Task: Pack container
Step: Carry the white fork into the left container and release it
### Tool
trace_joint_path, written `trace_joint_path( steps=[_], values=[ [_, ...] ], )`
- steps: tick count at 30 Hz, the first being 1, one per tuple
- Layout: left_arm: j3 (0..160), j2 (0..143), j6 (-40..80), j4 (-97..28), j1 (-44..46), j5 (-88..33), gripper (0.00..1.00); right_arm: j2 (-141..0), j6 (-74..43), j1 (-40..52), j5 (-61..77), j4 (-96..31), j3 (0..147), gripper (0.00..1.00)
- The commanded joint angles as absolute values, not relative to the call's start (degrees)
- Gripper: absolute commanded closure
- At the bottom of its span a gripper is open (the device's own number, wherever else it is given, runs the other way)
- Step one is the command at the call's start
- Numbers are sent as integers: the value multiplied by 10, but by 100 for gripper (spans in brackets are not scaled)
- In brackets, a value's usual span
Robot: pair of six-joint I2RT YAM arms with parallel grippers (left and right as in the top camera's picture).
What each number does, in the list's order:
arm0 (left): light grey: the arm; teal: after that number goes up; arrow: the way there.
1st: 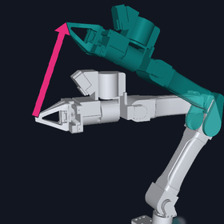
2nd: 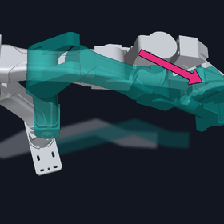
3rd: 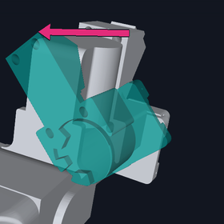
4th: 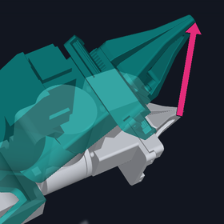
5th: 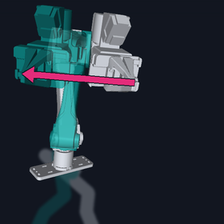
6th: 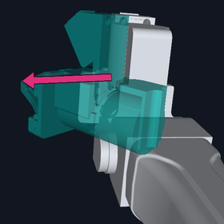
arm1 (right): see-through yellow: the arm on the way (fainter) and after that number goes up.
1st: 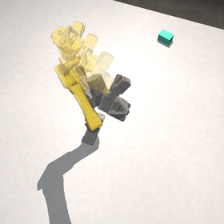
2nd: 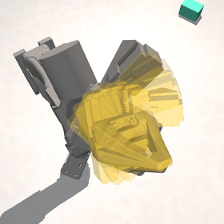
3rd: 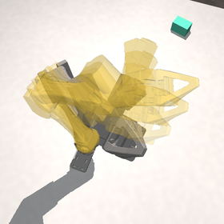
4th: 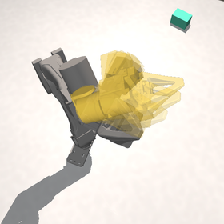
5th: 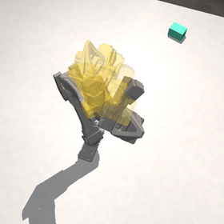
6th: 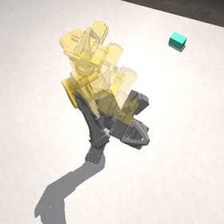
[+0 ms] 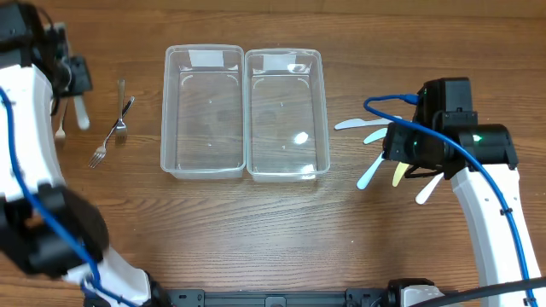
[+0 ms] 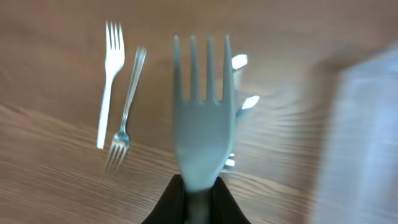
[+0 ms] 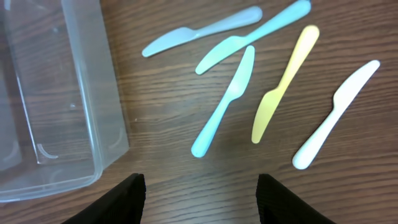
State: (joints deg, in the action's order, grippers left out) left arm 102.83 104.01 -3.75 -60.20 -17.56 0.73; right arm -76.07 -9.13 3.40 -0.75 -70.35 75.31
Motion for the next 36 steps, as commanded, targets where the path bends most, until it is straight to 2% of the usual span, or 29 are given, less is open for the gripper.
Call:
trace_joint_path(
  steps=[1,11,14,16,24,26,30,36],
  values=[
    [1034,989,-32,-616,-91,8,96,-742,-90,32,-40,-718,809,40],
    [1034,1050,62,-603,87,21,96,-741,-90,32,-38,-738,819,39],
    [1034,1100,95,-602,100,32,96,-741,-90,32,-38,-739,818,39],
    [1034,1130,98,-602,102,29,96,-741,-90,32,-38,-739,818,36],
    [1034,1233,91,-601,102,2,95,-741,-90,32,-33,-739,818,36],
    [1034,1236,90,-601,102,2,91,-741,-90,32,-34,-739,818,36],
    [1036,1228,89,-597,102,2,58,-741,-90,32,-34,-740,818,36],
    [1131,1189,58,-669,101,33,49,-741,-90,32,-34,-740,818,36]
  ],
)
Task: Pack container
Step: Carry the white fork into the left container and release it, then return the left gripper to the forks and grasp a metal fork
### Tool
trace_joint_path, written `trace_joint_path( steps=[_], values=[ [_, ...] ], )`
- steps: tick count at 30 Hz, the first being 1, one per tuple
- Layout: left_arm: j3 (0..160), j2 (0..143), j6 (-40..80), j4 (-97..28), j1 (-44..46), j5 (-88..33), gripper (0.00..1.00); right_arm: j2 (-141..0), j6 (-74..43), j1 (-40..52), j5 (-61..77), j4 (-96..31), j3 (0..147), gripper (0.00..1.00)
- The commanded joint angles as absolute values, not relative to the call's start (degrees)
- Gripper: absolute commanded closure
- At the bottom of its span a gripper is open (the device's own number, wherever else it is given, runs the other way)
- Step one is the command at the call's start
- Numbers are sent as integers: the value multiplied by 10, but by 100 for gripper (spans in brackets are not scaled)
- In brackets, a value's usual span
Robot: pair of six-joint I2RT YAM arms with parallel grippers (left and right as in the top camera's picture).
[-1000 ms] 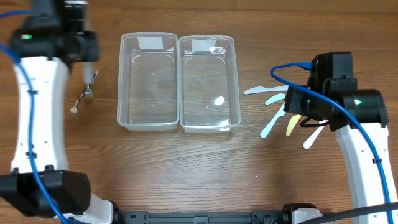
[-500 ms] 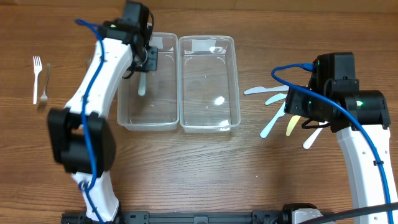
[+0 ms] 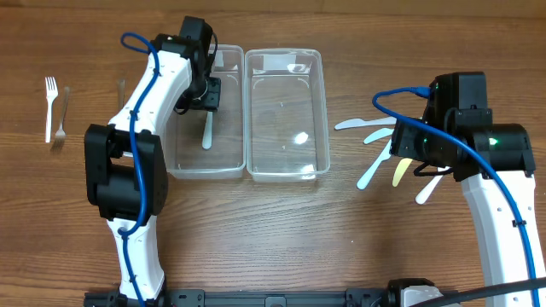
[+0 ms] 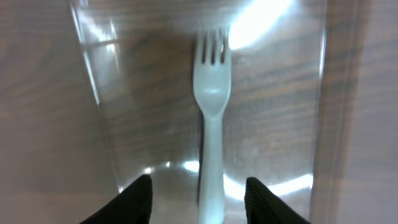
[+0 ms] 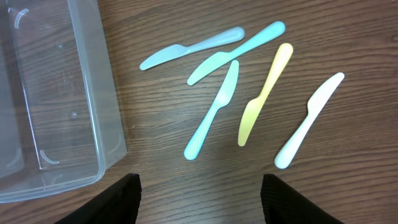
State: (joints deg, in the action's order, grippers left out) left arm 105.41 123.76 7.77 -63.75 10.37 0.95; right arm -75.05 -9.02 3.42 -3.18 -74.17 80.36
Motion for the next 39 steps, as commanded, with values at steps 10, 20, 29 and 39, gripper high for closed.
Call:
trace_joint_path(
  steps=[10,20,29,39],
  values=[
    [1240,1046,57,-792,-27,78,11,-741,-90,32,-34,-740,818,35],
    [1119,1130,49,-740,-136,44,14,-741,-90,32,-33,-739,818,35],
    [1076,1254,23,-674,-142,12,14,-741,-90,32,-34,-743,818,35],
    [1076,1315,21,-658,-142,18,24,-741,-90,32,-34,-743,818,35]
  ],
)
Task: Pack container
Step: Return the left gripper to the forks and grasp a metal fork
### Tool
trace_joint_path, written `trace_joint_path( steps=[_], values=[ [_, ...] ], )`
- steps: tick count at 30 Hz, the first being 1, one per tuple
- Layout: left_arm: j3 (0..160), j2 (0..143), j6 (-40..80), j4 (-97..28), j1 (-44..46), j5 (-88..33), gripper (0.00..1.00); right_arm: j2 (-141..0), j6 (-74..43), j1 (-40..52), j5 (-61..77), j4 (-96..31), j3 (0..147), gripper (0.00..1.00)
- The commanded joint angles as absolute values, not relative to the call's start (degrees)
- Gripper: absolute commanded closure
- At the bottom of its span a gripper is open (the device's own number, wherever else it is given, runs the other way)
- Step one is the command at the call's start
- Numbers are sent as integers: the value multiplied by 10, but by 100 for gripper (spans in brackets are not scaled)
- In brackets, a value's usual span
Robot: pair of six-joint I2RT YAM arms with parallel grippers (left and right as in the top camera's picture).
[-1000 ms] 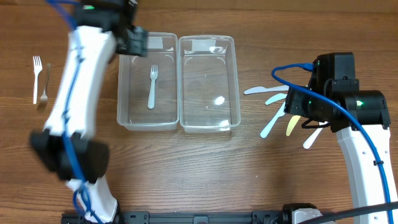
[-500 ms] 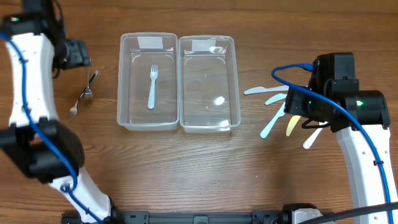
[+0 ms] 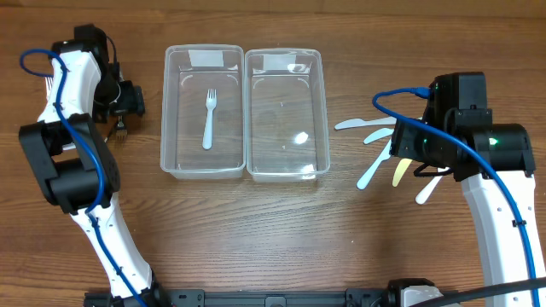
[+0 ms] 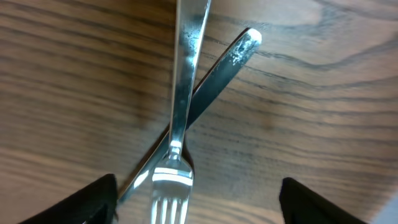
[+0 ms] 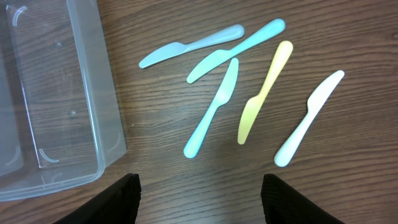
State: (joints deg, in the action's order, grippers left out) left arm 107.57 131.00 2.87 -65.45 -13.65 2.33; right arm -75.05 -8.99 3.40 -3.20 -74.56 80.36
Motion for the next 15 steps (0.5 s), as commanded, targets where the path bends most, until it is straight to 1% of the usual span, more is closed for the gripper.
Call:
trace_joint_path(
  steps=[1,4,6,8,9,11,15],
  values=[
    [1076,1314,21,-664,-143,29,25,-741,-90,32,-34,-743,818,35],
    [1076,1311,22,-684,-143,67,23,-741,-90,32,-34,-743,818,35],
    [1076,1305,3,-697,-147,64,24,-741,-90,32,-34,-743,818,35],
    [1076,1291,-33,-699,-155,18,25,-741,-90,32,-34,-743,818,35],
    [1076,1281,-74,-701,-160,-19,24,-741,-90,32,-34,-743,818,35],
    [1076,1254,-134,-711,-173,-61,21,-741,-90,32,-34,-744,818,35],
    [1076,1197,-147,-722,-218,-75,19,-741,-90,32,-34,-745,818,35]
  ],
)
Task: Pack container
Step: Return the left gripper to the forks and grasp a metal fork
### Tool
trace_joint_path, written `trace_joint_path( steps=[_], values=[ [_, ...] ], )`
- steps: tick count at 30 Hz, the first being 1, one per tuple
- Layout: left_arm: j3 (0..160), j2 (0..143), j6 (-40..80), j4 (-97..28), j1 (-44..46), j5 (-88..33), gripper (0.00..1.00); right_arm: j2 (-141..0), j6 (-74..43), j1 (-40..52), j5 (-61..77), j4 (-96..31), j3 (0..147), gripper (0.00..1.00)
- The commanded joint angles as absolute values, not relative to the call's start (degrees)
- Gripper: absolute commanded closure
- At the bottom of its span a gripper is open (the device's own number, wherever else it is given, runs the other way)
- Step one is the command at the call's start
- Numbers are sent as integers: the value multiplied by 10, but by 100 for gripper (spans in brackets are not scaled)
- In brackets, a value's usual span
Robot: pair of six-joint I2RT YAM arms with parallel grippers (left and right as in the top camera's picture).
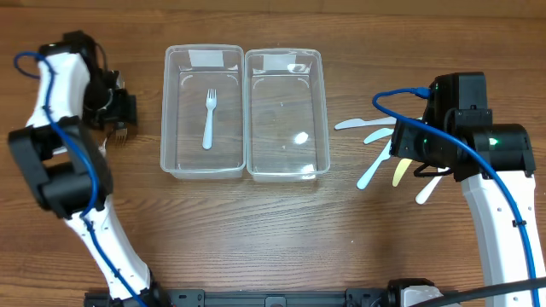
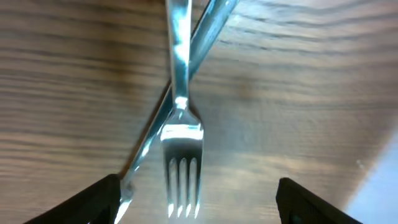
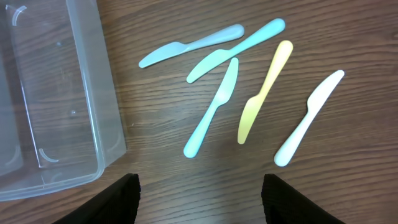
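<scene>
Two clear plastic containers stand side by side. The left container (image 1: pixel 175 128) holds one pale plastic fork (image 1: pixel 208 118); the right container (image 1: pixel 287 162) holds no cutlery. Left of them, two crossed metal forks (image 2: pixel 182 152) lie on the table, and my left gripper (image 2: pixel 198 208) hangs open right above their tines, seen as left gripper (image 1: pixel 117 112) from overhead. To the right, my right gripper (image 3: pixel 202 202) is open over bare wood just short of several plastic knives: light blue (image 3: pixel 189 46), two teal, yellow (image 3: pixel 264 93) and white (image 3: pixel 309 118).
The wooden table (image 1: pixel 273 230) carries everything. The right container's corner (image 3: pixel 62 93) is at the left of the right wrist view. My right arm (image 1: pixel 490 196) and its blue cable stand at the table's right side.
My left gripper, still open, has shifted along the crossed metal forks from over their handles to over their tines. The right arm and the knives have not moved.
At first my left gripper held the pale plastic fork at the table's far left. Then it was open over the left container with that fork lying inside. Later it stood open above the crossed metal forks, and stays there now. My right gripper stayed open by the knives throughout.
</scene>
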State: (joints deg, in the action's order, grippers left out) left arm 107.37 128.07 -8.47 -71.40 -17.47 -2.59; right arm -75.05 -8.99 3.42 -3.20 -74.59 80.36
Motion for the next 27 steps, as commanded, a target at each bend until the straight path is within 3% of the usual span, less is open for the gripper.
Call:
trace_joint_path(
  steps=[1,9,27],
  values=[
    [1076,1187,-153,-726,-230,-77,19,-741,-90,32,-34,-745,818,35],
    [1056,1170,-232,-727,-274,-158,16,-741,-90,32,-34,-743,818,35],
    [902,1171,-212,-532,-269,7,16,-741,-90,32,-34,-745,818,35]
  ],
)
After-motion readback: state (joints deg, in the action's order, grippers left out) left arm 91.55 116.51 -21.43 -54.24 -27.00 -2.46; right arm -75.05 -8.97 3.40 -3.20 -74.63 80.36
